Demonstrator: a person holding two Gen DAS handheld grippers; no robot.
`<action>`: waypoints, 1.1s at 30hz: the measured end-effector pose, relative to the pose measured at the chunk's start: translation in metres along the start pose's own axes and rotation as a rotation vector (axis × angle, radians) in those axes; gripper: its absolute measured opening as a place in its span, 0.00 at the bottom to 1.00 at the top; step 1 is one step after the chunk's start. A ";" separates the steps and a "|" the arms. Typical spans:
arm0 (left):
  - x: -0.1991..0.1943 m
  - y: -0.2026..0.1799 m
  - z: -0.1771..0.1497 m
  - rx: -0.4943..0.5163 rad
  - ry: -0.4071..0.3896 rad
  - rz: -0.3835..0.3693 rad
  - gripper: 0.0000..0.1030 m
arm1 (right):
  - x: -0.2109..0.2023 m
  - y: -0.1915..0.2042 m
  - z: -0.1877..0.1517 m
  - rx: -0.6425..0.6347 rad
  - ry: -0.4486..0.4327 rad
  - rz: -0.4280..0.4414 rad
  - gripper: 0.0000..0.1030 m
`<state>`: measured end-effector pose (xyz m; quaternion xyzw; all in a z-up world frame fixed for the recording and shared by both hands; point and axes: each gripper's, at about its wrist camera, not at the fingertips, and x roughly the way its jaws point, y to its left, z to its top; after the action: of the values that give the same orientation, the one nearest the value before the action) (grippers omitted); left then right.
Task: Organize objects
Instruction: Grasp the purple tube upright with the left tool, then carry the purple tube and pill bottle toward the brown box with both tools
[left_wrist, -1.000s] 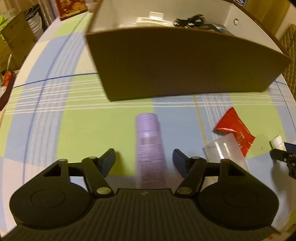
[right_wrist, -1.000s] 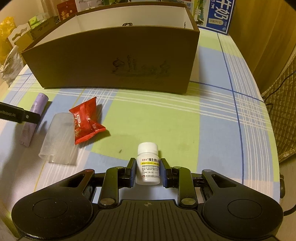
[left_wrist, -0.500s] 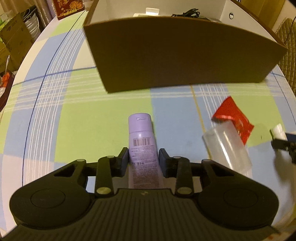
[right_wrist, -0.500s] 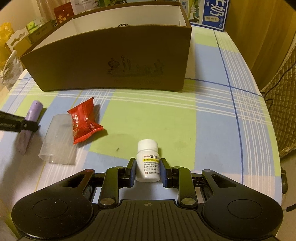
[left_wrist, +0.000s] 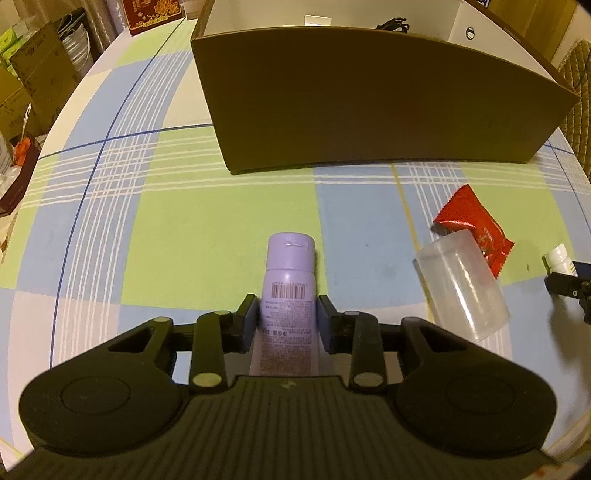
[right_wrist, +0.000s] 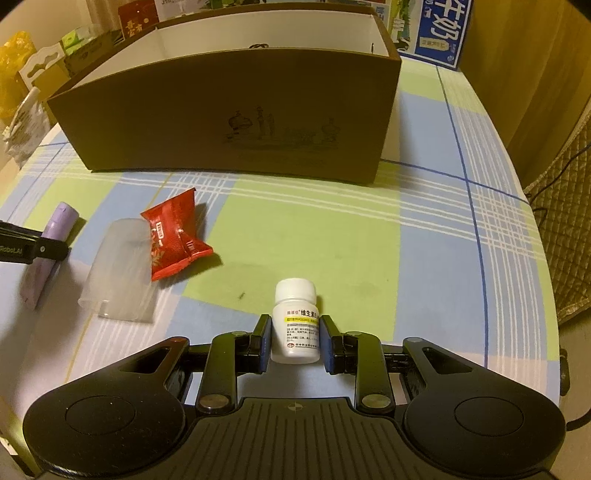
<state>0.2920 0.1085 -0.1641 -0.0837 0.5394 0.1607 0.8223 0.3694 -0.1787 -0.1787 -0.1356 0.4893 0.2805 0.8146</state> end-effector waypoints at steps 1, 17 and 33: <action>-0.001 0.000 -0.001 0.006 -0.001 -0.001 0.28 | -0.001 0.001 0.000 -0.002 -0.001 0.002 0.23; -0.037 0.018 -0.018 -0.016 -0.038 -0.016 0.27 | -0.024 0.015 0.000 -0.001 -0.045 0.077 0.23; -0.085 0.026 -0.002 -0.014 -0.144 -0.043 0.27 | -0.051 0.039 0.026 -0.043 -0.134 0.176 0.23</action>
<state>0.2497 0.1171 -0.0862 -0.0893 0.4756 0.1522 0.8618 0.3470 -0.1511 -0.1194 -0.0905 0.4375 0.3699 0.8146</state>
